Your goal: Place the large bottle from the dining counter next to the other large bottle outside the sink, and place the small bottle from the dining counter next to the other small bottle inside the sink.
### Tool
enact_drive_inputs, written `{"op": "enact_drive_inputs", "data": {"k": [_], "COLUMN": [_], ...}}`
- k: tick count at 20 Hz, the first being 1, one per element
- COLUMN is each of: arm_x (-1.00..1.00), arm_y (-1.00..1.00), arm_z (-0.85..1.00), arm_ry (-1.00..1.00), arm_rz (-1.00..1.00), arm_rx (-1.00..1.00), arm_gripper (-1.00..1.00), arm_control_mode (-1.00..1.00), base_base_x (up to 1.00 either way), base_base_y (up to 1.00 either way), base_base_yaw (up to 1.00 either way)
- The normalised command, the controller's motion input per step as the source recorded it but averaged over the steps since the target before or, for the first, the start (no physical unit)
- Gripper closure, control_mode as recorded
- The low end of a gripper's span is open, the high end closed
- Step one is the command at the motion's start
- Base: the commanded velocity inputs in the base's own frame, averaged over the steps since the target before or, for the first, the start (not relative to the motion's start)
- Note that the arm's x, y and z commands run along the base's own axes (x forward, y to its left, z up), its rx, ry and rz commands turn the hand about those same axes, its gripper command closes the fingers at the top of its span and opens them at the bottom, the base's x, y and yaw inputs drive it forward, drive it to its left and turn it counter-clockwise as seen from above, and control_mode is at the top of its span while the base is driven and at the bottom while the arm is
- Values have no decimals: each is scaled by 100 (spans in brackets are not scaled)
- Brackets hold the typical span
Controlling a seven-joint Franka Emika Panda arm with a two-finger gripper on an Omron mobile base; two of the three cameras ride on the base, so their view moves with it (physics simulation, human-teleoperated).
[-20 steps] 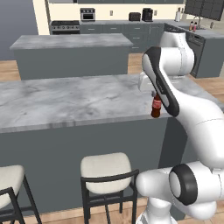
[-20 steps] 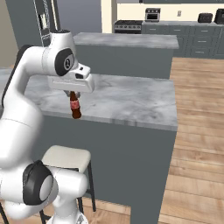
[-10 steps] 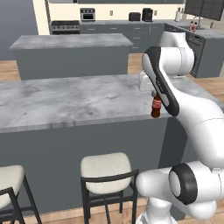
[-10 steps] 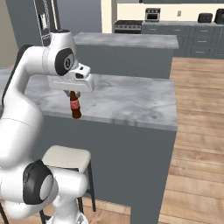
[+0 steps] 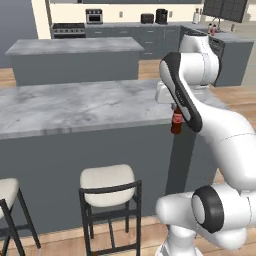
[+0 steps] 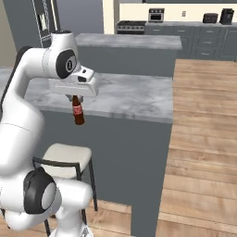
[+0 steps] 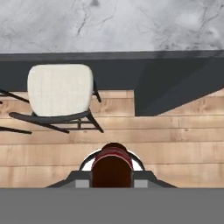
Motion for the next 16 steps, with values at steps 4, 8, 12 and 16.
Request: {"op": "enact_drive_inputs", "data": {"k": [4,8,12,16], "arm_x": [0,0,0,0], "arm_y": [0,0,0,0], "arm_z": [0,0,0,0], "arm_ry": [0,0,0,0], "arm_rz": [0,0,0,0], "arm_rx": [0,0,0,0], "arm_gripper": [100,100,100,100], "arm_control_mode": [100,100,100,100], "base_base_x": [-28,0,0,6], "base_base_y": [-100,-100,-100,-100], "base_base_yaw": [-8,-3,-3,-1]}}
